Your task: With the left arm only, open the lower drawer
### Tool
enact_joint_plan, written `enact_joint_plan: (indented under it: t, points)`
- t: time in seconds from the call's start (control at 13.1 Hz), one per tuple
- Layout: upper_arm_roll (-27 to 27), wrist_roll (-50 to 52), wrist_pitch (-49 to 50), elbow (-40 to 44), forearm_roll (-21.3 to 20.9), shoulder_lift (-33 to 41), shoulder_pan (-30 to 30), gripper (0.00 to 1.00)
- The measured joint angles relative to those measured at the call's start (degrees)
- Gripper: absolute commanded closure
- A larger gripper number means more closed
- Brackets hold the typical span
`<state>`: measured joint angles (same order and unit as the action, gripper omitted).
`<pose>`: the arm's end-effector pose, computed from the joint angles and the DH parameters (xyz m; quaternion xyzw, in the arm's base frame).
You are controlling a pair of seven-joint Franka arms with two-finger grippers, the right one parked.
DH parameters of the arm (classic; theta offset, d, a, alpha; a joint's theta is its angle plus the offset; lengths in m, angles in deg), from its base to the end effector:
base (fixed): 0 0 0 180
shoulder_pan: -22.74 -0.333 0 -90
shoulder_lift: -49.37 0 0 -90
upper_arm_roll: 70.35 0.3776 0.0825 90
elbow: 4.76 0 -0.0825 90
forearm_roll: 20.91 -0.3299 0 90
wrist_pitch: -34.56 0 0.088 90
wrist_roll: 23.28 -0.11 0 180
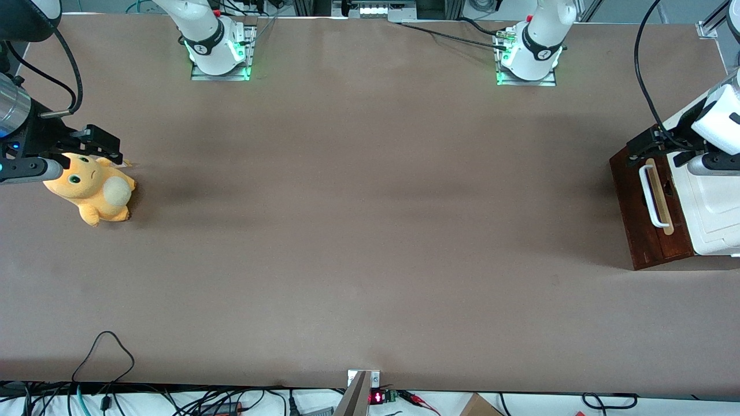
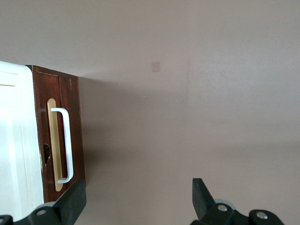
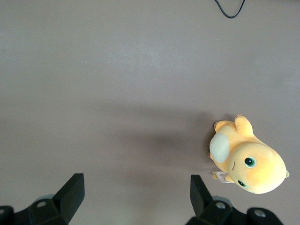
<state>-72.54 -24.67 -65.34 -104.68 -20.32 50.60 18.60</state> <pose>0.5030 0.0159 0.6359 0.9999 0.0057 0.0107 0.0044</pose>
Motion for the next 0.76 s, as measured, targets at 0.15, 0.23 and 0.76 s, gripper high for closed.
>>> enact_joint_plan:
  t: [0.15,0.23,0.76]
  points:
    - [-0.02,0.0,1.37,0.13,0.0,0.02,0.0,0.0]
    - [-0.06,0.04,2.06,0.44,0.0,0.03,0.01,0.0]
    - [-0.04,0.15,3.76,1.94,0.0,0.03,0.01,0.0]
